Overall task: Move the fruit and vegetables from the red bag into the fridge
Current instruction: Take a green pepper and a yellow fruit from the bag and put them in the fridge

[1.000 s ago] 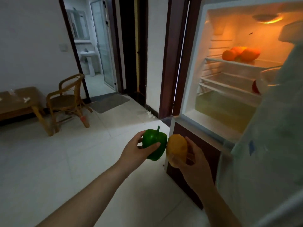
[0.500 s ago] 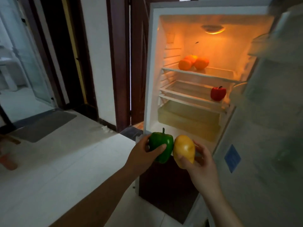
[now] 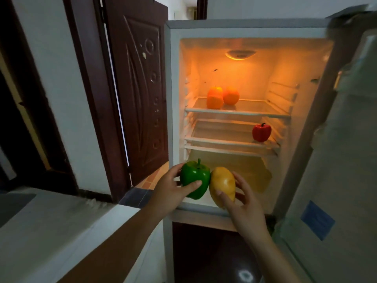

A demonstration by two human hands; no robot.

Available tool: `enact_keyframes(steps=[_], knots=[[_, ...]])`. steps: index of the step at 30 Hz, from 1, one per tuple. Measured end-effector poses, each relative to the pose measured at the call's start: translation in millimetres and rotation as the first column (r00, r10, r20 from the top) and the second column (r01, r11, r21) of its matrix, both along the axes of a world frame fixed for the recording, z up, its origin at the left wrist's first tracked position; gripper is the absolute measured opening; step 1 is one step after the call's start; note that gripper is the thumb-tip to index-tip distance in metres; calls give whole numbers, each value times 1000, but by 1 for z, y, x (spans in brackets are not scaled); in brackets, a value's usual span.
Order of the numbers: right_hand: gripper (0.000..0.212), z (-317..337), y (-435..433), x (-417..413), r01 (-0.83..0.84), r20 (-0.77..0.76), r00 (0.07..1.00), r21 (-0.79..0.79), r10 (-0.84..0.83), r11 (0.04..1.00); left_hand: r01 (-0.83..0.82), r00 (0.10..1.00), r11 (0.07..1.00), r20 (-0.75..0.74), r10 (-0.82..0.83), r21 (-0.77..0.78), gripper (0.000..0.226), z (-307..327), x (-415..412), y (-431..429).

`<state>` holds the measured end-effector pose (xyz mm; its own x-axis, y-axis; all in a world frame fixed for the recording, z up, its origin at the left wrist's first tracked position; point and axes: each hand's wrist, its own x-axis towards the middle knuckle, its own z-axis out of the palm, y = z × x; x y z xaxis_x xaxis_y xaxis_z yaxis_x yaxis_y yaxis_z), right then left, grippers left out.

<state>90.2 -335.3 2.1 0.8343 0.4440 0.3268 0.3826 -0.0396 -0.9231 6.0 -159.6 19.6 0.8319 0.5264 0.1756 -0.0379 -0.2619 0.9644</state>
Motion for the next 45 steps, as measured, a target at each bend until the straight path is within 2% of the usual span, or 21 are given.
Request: enact_keyframes(steps=[5,14,24,30,34,40,45], knots=[[58,4,10,17,109,36,993,-11,-108,994,74,997,997,14,-74,-3,72,-2,33,25],[62,-3,19,87,275,82,960,-95,-268,957,112,994,993,-11,-112,-22,65,-10,106,55],[54,6,35,215,343,114,933,13,-342,939,167,986,986,18,-167,27,59,7,266,51],[68,5,37,281,441,183,888,-76,-422,894,144,989,988,8,-145,51,60,0,344,50],[61,2,36,305,427,125,900,-68,-417,902,174,985,984,-15,-173,33,68,-5,374,55],[59,-3,37,321,438,17,899,-41,-438,898,184,983,983,-2,-184,18,66,-8,407,61],[60,-8,38,330,484,13,875,-41,-484,874,165,986,986,-1,-165,5,71,-10,423,57]])
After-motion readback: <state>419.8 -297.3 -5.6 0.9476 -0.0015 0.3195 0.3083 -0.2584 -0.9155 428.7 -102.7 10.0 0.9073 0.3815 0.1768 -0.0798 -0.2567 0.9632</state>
